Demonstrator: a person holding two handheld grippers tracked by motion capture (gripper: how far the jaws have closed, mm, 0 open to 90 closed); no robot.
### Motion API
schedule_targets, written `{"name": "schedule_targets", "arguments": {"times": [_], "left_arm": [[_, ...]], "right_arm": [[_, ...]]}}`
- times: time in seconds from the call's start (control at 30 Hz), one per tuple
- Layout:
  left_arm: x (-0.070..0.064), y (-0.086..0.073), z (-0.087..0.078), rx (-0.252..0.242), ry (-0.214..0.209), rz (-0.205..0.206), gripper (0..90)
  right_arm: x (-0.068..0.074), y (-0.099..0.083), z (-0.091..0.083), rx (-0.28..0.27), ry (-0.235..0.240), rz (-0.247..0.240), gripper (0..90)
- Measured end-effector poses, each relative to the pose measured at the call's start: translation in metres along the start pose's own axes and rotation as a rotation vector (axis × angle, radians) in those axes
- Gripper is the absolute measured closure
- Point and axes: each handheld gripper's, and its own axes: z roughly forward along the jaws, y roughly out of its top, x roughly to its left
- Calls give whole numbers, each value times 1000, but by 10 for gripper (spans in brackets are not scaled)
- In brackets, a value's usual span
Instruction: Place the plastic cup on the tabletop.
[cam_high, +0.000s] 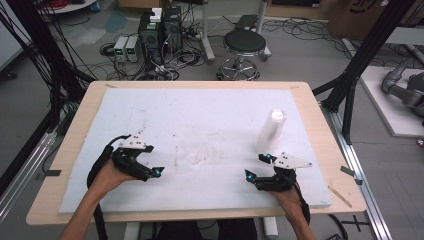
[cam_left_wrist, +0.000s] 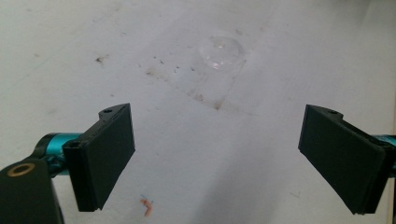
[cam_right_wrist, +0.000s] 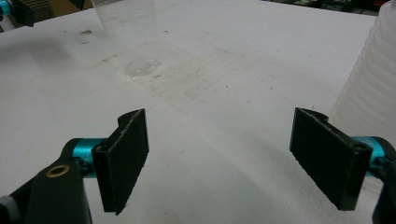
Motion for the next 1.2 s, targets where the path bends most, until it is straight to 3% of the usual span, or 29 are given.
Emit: {"name": "schedule_targets", "arguments": {"times": [0.2,0.3,0.43,0.53,0.63,0.93,1.07,1.2], "left_arm": [[-10,-26,-3,-142,77,-35,112],[-13,-36,-5,-236,114,-67,112],[-17,-44,-4,-290,163,-75,118],[-18,-48,-3,-316,185,-69,119],[-18,-50,-2,-311,191,-76,120],[-16,-53,-5,-341,184,-104,130],[-17,-54,-6,-354,196,-84,128],[-17,-54,-6,-352,194,-90,128]], "right_arm": [[0,0,0,6,6,10,193],[0,0,0,1,9,2,193],[-1,0,0,2,12,6,193],[0,0,-1,-2,14,11,193],[0,0,-1,-5,19,4,194],[1,-1,-1,-8,24,5,193],[0,-1,-1,-10,25,-2,193],[0,-1,-1,-9,26,0,193]]}}
